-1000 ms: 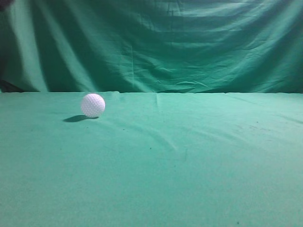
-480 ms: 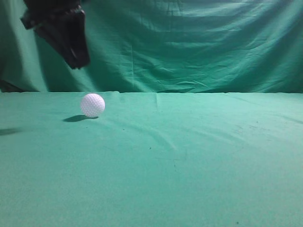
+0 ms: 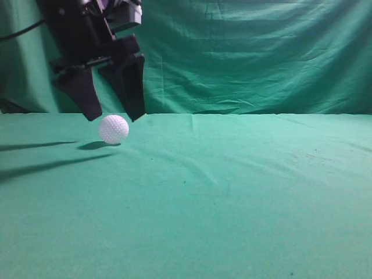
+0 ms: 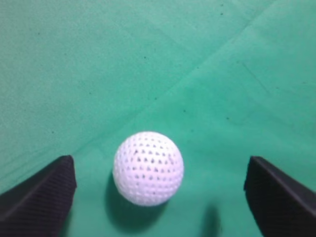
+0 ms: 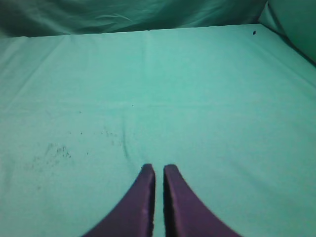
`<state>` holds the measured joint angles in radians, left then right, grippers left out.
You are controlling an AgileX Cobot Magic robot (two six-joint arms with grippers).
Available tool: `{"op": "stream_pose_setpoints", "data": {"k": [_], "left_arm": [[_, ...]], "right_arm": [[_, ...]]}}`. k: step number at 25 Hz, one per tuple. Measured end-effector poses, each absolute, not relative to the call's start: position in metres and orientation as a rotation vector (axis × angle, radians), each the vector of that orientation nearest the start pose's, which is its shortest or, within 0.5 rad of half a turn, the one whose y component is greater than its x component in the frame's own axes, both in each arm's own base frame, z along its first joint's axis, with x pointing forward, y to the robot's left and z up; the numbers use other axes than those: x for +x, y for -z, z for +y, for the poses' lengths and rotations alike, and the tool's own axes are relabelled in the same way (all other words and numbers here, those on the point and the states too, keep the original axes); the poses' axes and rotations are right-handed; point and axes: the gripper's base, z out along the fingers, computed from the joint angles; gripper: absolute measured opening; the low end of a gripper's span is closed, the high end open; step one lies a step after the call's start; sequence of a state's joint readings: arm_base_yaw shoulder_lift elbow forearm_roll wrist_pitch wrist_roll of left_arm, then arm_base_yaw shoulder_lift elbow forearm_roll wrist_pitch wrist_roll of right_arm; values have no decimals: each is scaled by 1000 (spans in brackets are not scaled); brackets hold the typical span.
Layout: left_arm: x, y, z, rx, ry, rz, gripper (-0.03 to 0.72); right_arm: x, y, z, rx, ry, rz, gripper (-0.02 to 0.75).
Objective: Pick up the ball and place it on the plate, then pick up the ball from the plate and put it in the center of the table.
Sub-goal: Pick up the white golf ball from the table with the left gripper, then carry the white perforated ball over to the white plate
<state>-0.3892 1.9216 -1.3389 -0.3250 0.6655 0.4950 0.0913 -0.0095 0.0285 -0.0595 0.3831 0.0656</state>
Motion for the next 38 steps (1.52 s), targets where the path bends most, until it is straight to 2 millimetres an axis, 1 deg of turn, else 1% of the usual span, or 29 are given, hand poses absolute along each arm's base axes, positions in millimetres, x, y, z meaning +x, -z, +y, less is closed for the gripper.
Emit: {"op": "stream_pose_setpoints", "data": {"k": [2,3,4,5,9,10,11,13,14,16,17,18,21,23,26,28,31,35,37,38], "left_arm": [[369,-187,-170,890,311,2565,645],[371,-185,-171,889,310,2565,584],[373,-182,-172,891,307,2569,559],[376,-179,-173,896,303,2571,573],[379,-172,-173,909,288,2580,573],[379,-170,-173,913,284,2583,533],[379,-168,-173,920,278,2587,547],[380,-166,-173,925,273,2590,547],[380,-166,-173,926,272,2589,477],[380,-166,-172,928,269,2589,384],[380,-166,-172,929,269,2589,320],[380,-166,-172,932,265,2589,300],[378,-169,-173,964,272,2616,307],[379,-173,-174,989,279,2649,307],[383,-190,-174,952,262,2714,307],[386,-205,-173,894,234,2745,307],[382,-227,-167,839,203,2744,307],[373,-256,-150,777,190,2723,307],[367,-265,-134,726,182,2724,307],[364,-265,-123,689,177,2740,307]], "right_arm": [[52,-170,3,-61,-49,1884,63],[52,-170,3,-61,-49,1884,63],[52,-170,3,-61,-49,1884,63],[52,-170,3,-61,-49,1884,63],[52,-170,3,-61,-49,1884,63],[52,-170,3,-61,-49,1884,63],[52,-170,3,-61,-49,1884,63],[52,-170,3,-61,-49,1884,63],[52,-170,3,-61,-49,1884,63],[52,-170,3,-61,-49,1884,63],[52,-170,3,-61,-49,1884,63],[52,-170,3,-61,-49,1884,63],[52,-170,3,-61,-49,1884,63],[52,-170,3,-61,-49,1884,63],[52,-170,3,-61,-49,1884,63],[52,-170,3,-61,-49,1884,63],[52,-170,3,-61,-49,1884,63],[52,-170,3,-61,-49,1884,63],[52,-170,3,-61,-49,1884,63],[52,-170,3,-61,-49,1884,63]]}}
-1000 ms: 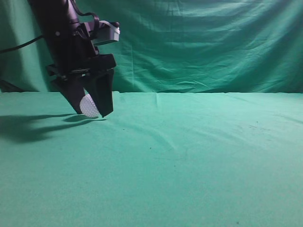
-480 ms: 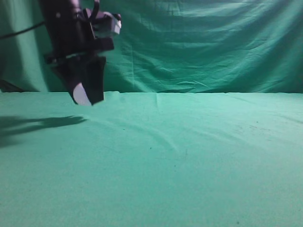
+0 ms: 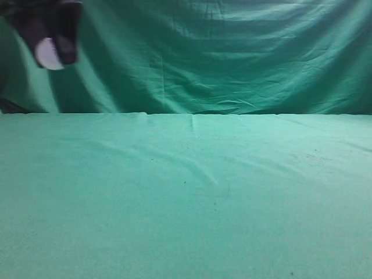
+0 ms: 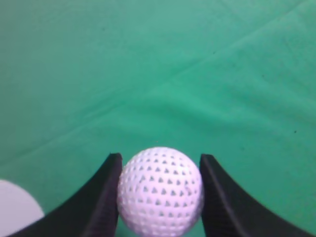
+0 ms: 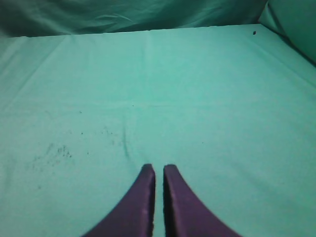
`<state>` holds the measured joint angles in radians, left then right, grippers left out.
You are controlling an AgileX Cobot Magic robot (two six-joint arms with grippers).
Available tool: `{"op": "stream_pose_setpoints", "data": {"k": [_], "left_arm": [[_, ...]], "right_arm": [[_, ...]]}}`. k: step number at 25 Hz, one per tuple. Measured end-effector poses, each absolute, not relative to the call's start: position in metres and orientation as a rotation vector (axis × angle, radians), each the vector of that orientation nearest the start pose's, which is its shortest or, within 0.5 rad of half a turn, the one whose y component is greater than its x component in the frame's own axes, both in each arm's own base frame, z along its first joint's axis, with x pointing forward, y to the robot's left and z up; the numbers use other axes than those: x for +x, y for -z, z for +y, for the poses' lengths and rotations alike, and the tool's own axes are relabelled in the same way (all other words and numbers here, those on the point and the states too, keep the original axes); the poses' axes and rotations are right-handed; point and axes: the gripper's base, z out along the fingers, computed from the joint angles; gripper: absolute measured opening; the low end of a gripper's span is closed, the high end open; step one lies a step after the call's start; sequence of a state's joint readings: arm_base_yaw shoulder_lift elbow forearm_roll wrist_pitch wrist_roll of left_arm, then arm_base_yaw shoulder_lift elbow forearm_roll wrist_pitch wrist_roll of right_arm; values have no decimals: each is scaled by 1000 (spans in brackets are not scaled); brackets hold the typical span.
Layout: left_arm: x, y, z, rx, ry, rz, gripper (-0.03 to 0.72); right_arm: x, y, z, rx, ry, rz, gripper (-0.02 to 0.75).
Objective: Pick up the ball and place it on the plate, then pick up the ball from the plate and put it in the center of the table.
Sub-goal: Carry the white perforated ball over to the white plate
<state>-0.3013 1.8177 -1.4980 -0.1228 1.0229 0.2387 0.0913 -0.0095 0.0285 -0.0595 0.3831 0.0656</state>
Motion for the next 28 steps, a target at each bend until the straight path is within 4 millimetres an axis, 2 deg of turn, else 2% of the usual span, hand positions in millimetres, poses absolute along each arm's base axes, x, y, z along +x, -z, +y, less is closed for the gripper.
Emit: {"op": "stream_pose_setpoints", "data": {"k": [7,10,13,20,28], "left_arm": [[331,-263,-33,338,128,2847,307],[317,-260,1,187,105,2855,307],[310,-254,25,71,88,2870,307],[318,-242,51,-19,-32,2797,307],[335,-217,61,-78,-117,2770,307]], "right_arm": [[52,-170,3,-61,-49,1884,63],[52,-170,3,-61,-49,1884,63],[52,-170,3,-61,-49,1884,63],[52,-170,3,-61,-49,1884,63],[52,-170,3,-61,-49,1884,63]]}}
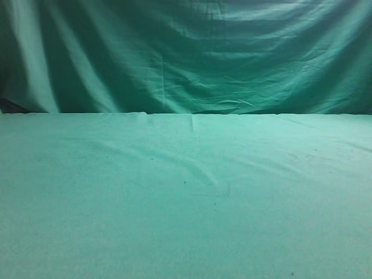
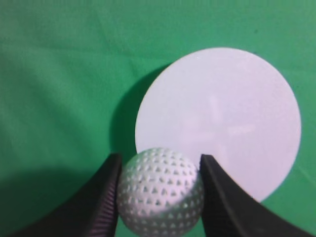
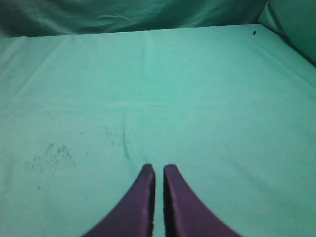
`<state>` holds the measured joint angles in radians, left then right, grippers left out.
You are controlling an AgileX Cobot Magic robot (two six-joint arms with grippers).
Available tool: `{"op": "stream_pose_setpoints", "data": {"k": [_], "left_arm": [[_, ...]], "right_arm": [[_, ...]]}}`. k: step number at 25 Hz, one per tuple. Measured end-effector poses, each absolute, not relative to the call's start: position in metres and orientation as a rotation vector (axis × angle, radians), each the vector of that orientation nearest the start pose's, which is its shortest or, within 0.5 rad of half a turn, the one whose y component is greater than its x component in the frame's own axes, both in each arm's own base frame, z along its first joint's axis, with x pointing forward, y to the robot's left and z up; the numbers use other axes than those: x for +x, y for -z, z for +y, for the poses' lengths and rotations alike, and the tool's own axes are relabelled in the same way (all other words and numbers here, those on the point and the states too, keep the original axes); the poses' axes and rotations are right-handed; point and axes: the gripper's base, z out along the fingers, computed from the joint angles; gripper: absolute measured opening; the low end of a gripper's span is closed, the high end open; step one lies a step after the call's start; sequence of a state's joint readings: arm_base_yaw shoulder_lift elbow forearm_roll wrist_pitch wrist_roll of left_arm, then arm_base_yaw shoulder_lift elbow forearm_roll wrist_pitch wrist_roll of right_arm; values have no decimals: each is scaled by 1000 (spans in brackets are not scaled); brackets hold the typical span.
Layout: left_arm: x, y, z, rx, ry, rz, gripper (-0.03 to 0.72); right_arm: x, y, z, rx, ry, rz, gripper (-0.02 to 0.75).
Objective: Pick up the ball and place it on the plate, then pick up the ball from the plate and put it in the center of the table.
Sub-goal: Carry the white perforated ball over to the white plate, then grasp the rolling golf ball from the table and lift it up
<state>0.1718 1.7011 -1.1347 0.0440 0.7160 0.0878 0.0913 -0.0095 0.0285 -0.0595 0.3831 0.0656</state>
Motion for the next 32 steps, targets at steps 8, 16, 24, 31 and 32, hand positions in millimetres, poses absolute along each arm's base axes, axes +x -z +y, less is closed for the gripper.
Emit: {"op": "stream_pose_setpoints", "data": {"k": [8,16,24,31,32], "left_arm": [[345,-196,62,-84,-111,2783,307],[350,-193,61,-116,-72,2775,393],[377,-256,43,-69,256,2670,642],[381,-332,23,108,502,2461,249],[378,-340,20,136,519,2429,194]], "right_arm": [[52,-170,3,-61,-49,1884,63],[52,-170,3,-61,-49,1884,63],[52,-170,3,-61,-49,1884,63],[52,-170,3,-61,-49,1884,63],[52,-170,3,-61,-49,1884,63]]}}
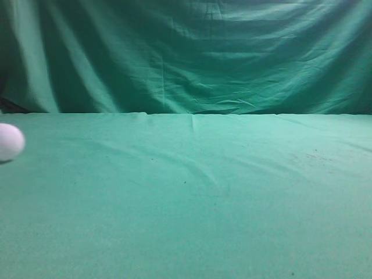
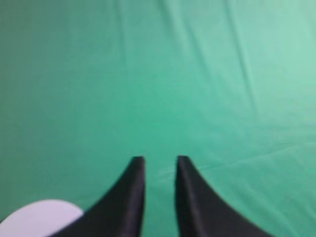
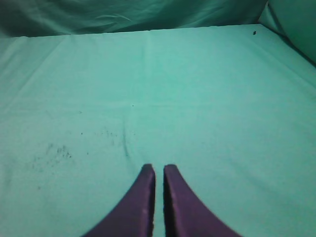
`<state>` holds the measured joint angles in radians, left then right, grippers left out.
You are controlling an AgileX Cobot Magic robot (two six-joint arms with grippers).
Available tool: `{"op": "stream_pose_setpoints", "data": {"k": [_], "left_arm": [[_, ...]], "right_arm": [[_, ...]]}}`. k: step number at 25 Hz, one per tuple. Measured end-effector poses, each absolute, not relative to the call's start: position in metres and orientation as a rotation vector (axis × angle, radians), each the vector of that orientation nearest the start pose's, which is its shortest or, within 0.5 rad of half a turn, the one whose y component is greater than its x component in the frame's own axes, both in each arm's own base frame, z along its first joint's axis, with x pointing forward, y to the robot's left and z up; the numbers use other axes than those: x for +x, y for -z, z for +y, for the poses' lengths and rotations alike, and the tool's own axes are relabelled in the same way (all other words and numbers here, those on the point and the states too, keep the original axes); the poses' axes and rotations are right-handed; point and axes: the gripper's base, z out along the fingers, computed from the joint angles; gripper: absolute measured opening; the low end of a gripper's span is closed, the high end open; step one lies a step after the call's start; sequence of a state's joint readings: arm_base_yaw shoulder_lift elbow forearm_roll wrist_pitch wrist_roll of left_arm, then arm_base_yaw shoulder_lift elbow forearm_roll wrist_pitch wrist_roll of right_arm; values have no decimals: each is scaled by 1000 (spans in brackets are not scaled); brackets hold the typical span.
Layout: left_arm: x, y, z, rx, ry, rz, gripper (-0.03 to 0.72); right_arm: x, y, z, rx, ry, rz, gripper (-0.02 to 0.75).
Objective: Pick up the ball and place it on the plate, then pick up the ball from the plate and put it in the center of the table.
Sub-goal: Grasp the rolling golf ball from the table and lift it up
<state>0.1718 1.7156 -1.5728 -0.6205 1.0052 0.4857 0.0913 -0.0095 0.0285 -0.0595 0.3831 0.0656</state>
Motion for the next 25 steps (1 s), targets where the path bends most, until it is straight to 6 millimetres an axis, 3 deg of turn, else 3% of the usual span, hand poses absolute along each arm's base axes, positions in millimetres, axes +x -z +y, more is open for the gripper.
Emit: {"op": "stream_pose_setpoints", "data": {"k": [2,4,9,12,18,25], "left_arm": [[369,-357,10,224,524,2377,71],[358,-373,-4,307,513,2331,0],[323,-412,-42,481,477,2223,0],[297,-424,-61,527,473,2143,0],[242,-414,-71,499,448,2029,0],[180,-381,-58,472,378,1931,0]], "right_arm": [[52,-170,3,-61,-49,1884,63],[52,-170,3,-61,-49,1884,63],[52,-170,3,-61,-49,1884,63],[52,-170,3,-63,-47,1884,63],[53,-173,3,-73,-50,1843,63],[57,-203,5,-14,-131,1511,63]]}}
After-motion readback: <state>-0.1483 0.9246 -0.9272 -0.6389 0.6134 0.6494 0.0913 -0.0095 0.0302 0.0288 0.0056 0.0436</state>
